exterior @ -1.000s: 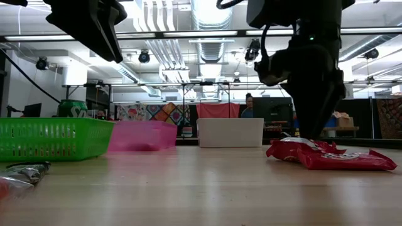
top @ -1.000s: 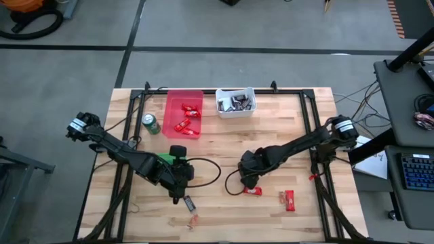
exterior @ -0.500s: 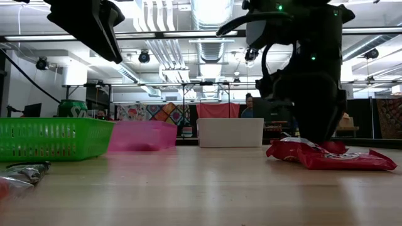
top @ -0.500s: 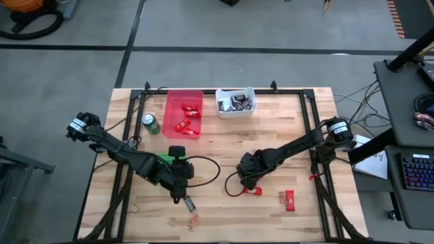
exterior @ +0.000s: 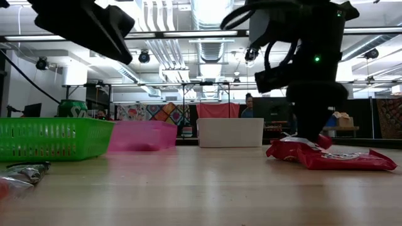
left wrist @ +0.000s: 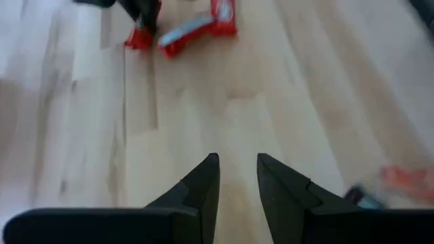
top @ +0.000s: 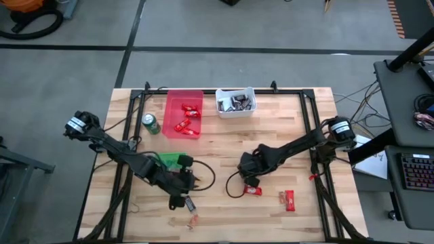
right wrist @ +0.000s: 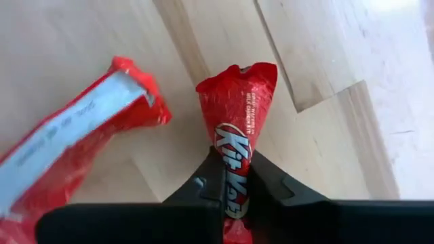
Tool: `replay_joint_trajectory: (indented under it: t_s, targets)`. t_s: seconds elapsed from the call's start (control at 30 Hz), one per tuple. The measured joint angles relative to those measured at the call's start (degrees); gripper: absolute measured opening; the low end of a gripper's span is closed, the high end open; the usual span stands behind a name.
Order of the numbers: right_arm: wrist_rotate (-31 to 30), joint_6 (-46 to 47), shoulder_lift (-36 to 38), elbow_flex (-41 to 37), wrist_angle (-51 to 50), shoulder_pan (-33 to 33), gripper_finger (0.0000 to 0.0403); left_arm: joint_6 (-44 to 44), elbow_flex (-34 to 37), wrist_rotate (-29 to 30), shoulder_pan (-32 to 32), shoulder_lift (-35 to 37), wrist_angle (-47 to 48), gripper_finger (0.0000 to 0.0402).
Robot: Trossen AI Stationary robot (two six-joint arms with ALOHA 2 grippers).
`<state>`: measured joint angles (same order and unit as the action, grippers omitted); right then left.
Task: Organize candy in baskets
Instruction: Put the red chocolate into the pink bin
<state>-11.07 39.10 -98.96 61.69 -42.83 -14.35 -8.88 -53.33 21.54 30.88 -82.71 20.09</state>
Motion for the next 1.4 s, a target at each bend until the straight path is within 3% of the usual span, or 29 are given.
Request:
replay_joint_trajectory:
  t_s: [0.17, 0.27, 0.33, 0.43, 0.57, 0.73, 0.87, 1.13, 1.4]
  targets:
    - [-3.85, -2.57, 2.72, -0.18, -0.32, 0.0, 0.003, -0.36, 6.63, 6.03, -0.38, 1.53, -16.61, 0.0084]
    - [-12.3, -2.82, 5.25, -0.19, 1.18, 0.0, 0.0032, -0.42, 11.16, 15.17, -0.47, 1.63, -29.76, 0.0084]
    - [-17.7, -3.35, 6.98, -0.24, 3.93, 0.01, 0.003, 1.37, 13.91, 18.19, -0.63, 1.65, -38.43, 0.0088]
    - [-21.5, -8.41, 9.53, -0.37, 12.02, 0.04, 0.0028, 4.61, 17.6, 19.73, -1.14, 1.62, -50.11, 0.0102]
    - [-19.48, -19.86, 10.84, -1.96, 30.77, -0.31, 0.0029, 6.22, 20.99, 19.84, -2.3, 1.61, -60.92, 0.0134]
    - [-8.78, -33.48, 9.7, -5.83, 57.48, -0.37, 0.0029, 8.2, 22.33, 19.91, -2.39, 1.57, -64.56, 0.0176]
    - [-5.78, -38.4, 7.75, -7.58, 69.63, -0.37, 0.0029, 8.22, 22.33, 19.93, -2.5, 1.54, -64.65, 0.0198]
    - [-3.17, -41.02, 4.86, -6.91, 72.04, -0.26, 0.0029, 8.86, 21.95, 17.93, -2.54, 0.88, -66.22, 0.021]
    - [-1.92, -41.28, 4.97, -6.91, 71.87, -0.24, 0.0029, 11.42, 19.32, 17.85, -3.0, -4.98, -68.32, 0.0193]
